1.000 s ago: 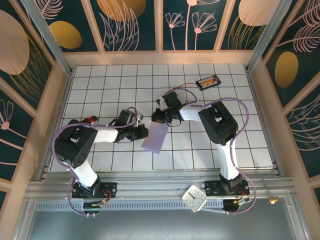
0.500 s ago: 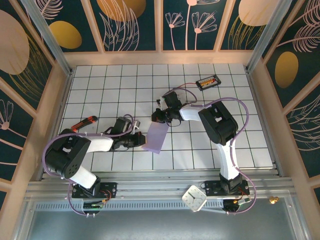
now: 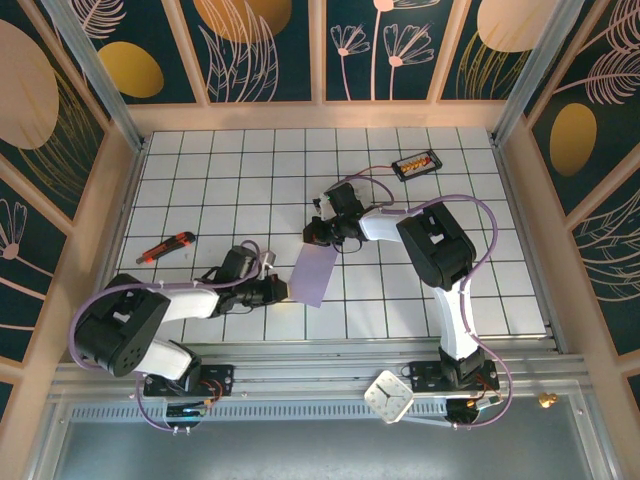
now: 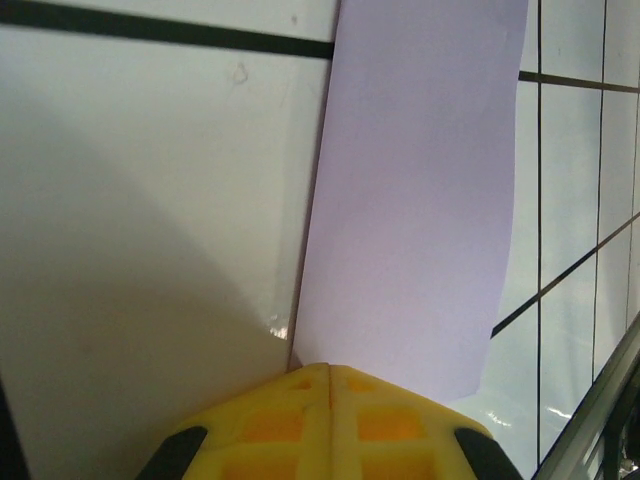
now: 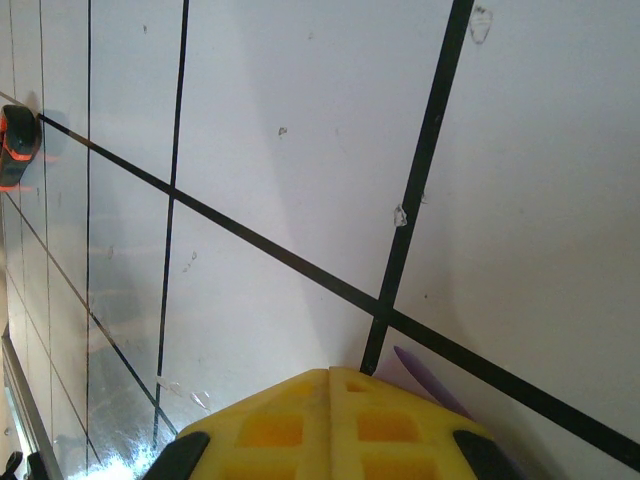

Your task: Fold a paper plane with a square sheet of paper (pick it up from the middle)

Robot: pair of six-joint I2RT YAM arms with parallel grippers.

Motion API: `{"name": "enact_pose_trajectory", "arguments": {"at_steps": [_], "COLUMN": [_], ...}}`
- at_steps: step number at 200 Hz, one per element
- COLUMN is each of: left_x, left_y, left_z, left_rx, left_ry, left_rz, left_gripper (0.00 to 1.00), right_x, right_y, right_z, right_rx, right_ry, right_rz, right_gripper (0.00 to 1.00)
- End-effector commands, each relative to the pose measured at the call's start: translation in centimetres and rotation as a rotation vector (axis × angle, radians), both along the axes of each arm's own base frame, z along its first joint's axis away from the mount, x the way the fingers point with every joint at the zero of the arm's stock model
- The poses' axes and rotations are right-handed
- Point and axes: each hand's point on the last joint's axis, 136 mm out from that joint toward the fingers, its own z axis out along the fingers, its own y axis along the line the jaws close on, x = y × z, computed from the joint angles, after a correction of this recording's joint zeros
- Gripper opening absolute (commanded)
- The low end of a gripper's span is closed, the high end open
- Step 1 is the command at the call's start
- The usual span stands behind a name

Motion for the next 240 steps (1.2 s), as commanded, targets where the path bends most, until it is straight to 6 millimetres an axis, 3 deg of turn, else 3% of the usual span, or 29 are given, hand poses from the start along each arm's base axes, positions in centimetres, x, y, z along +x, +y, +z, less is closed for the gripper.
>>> {"name": "enact_pose_trajectory", "arguments": {"at_steps": [1, 33, 71, 90, 108, 134, 145, 168, 204, 240], "left_x": [-7.1, -6.8, -2.8, -0.2, 2.4, 5.6, 6.0, 5.3, 3.2, 1.5], "left_y": [3.8, 3.3, -0.5, -1.3, -1.1, -1.3, -1.6, -1.1, 0.0, -1.1], "left_z": [-5.0, -3.3, 4.8, 6.7, 6.4, 5.8, 5.3, 3.2, 1.1, 0.6], "left_rx": [0.169, 0.127, -0.103, -0.117, -0.052, -0.015, -0.011, 0.033, 0.088, 0.029], "left_ry": [0.3, 0.27, 0.056, -0.032, -0.068, -0.095, -0.078, -0.029, 0.039, 0.102], "left_rz": [0.013, 0.019, -0.016, 0.003, 0.057, 0.118, 0.115, 0.116, 0.093, 0.037], "left_gripper": [0.0, 0.0, 0.0, 0.06, 0.15, 0.21, 0.21, 0.18, 0.15, 0.18], "right_x": [-0.4, -0.4, 0.1, 1.1, 1.7, 1.3, 0.3, -1.5, -2.3, -1.3], "right_y": [-3.1, -3.2, -2.3, -0.9, 0.0, -2.4, -3.8, -6.5, -7.5, -7.2], "right_z": [-5.5, -5.5, -4.0, -1.1, 3.0, 7.5, 7.3, 5.1, 2.3, 0.4], "right_rx": [-0.159, -0.162, -0.124, -0.058, 0.017, 0.046, 0.009, -0.081, -0.117, -0.148], "right_ry": [0.065, 0.063, 0.03, -0.021, -0.082, -0.147, -0.144, -0.094, -0.041, -0.033], "right_rz": [-0.052, -0.049, -0.019, 0.019, 0.046, 0.008, -0.025, -0.096, -0.152, -0.147], "right_gripper": [0.0, 0.0, 0.0, 0.0, 0.0, 0.08, 0.11, 0.12, 0.12, 0.1]}}
